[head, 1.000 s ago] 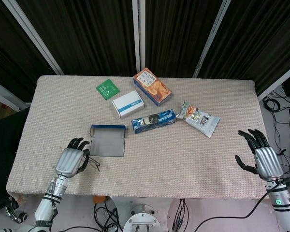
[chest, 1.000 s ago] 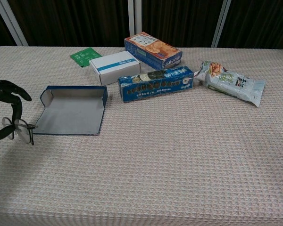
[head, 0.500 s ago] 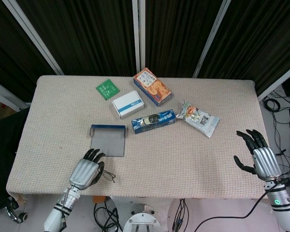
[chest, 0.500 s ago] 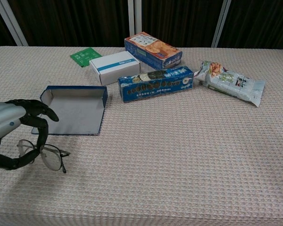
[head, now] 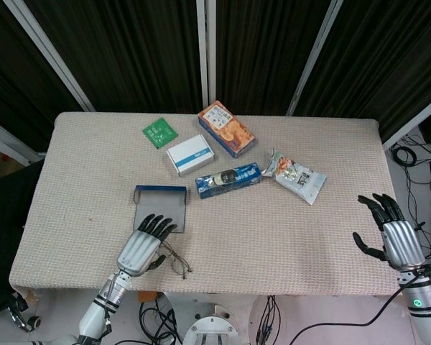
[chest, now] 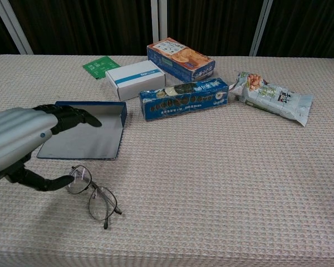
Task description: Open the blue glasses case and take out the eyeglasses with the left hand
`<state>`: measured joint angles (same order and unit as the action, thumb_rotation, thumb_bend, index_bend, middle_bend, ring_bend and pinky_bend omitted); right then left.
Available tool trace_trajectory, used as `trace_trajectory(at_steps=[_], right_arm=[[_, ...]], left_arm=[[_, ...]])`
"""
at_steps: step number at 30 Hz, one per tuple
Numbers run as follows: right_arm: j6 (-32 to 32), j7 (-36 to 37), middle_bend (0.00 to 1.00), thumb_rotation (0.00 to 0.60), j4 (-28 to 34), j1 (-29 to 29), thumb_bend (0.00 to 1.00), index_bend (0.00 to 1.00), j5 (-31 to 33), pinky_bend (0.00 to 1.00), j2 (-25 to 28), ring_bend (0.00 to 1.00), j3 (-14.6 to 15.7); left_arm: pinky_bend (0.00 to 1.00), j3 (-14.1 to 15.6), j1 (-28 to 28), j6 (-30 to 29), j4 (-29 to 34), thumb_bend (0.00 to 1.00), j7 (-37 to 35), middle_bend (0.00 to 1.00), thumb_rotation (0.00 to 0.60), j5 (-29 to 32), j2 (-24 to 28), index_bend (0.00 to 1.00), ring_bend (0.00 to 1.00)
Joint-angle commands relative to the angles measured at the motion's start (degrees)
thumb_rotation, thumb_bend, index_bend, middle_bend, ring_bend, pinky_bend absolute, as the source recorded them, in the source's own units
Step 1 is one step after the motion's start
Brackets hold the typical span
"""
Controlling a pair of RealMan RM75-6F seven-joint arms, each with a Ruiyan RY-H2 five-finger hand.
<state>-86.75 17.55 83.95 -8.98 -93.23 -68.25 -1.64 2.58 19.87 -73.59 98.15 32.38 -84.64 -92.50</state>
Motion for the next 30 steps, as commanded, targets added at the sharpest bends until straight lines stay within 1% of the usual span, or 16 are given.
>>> trace_trajectory(at_steps=[1,4,6,8,10,11,13,15,18,21,24,27,30], right_arm=[[0.1,0.0,0.22,0.600,0.1,0.0,0.30,0.13,0.0,0.11,0.2,0.07,0.0],[0.4,0.0,0.22,0.600,0.4,-0.1,0.30,0.13,0.2,0.11,0.7,0.07,0.0],[0.8,0.2,0.22,0.600,0.8,0.0,0.30,0.13,0.5,0.11,1.3,0.07,0.1],[1.2,0.4,0.22,0.600,1.1,0.0,0.30,0.13,0.9,0.11,2.1,0.07,0.2],[1.4,0.0,0.22,0.600,1.3,0.2,0.30,0.13,1.4,0.11,2.7,0.07,0.2],[1.4,-0.4,0.22,0.600,1.4,0.5,0.30,0.13,1.7,0.11,3.0,0.07,0.2],[1.3,-1.2,0.22,0.600,1.6,0.9,0.30,0.13,2.3,0.11,3.4,0.07,0.1],[0.9,-2.2,0.22,0.600,1.9,1.4,0.30,0.13,2.9,0.11,3.6,0.07,0.1],[0.2,-3.5,0.21,0.600,2.1,2.2,0.30,0.13,3.4,0.11,3.4,0.07,0.0],[-0.3,-4.3,0.21,0.600,2.3,2.7,0.30,0.13,3.6,0.11,3.0,0.07,0.0],[-0.6,-4.5,0.21,0.600,2.3,3.0,0.30,0.13,3.3,0.11,2.4,0.07,0.1],[-0.6,-4.9,0.21,0.600,2.4,3.1,0.30,0.13,2.9,0.11,2.0,0.07,0.3],[-0.4,-5.5,0.21,0.600,2.8,3.1,0.30,0.13,2.5,0.11,1.9,0.07,0.5]], left_arm=[[0.12,-2.9,-1.0,-3.7,-0.2,0.24,-2.7,0.12,0.600,-0.4,2.3,0.15,0.09],[0.12,-6.8,-2.1,-7.2,-0.5,0.23,-5.4,0.12,0.600,1.8,5.7,0.16,0.09],[0.12,-9.4,-3.1,-8.7,-1.5,0.23,-7.5,0.13,0.600,4.8,8.6,0.17,0.09],[0.12,-10.9,-4.1,-8.2,-2.8,0.23,-10.3,0.14,0.600,7.9,12.2,0.18,0.09],[0.12,-11.3,-5.2,-6.9,-3.2,0.23,-12.7,0.14,0.600,11.2,15.7,0.18,0.09],[0.12,-11.1,-6.0,-5.9,-3.0,0.24,-14.8,0.14,0.600,12.6,18.1,0.19,0.09],[0.12,-10.6,-7.6,-5.1,-2.7,0.23,-18.1,0.14,0.600,14.1,21.2,0.19,0.09],[0.12,-9.3,-9.5,-5.4,-3.3,0.23,-21.6,0.14,0.600,13.6,23.9,0.19,0.09],[0.12,-7.1,-12.5,-7.7,-4.6,0.23,-25.3,0.14,0.600,11.4,26.0,0.20,0.09],[0.12,-5.1,-15.4,-11.1,-5.8,0.24,-28.1,0.14,0.600,8.5,26.5,0.20,0.09],[0.12,-3.6,-18.0,-15.2,-6.5,0.23,-29.5,0.14,0.600,5.5,25.9,0.21,0.09],[0.12,-2.6,-20.1,-19.0,-6.7,0.24,-30.1,0.14,0.600,2.8,25.0,0.21,0.09],[0.12,-1.6,-21.2,-20.8,-6.9,0.24,-29.9,0.14,0.600,0.2,24.3,0.21,0.09]])
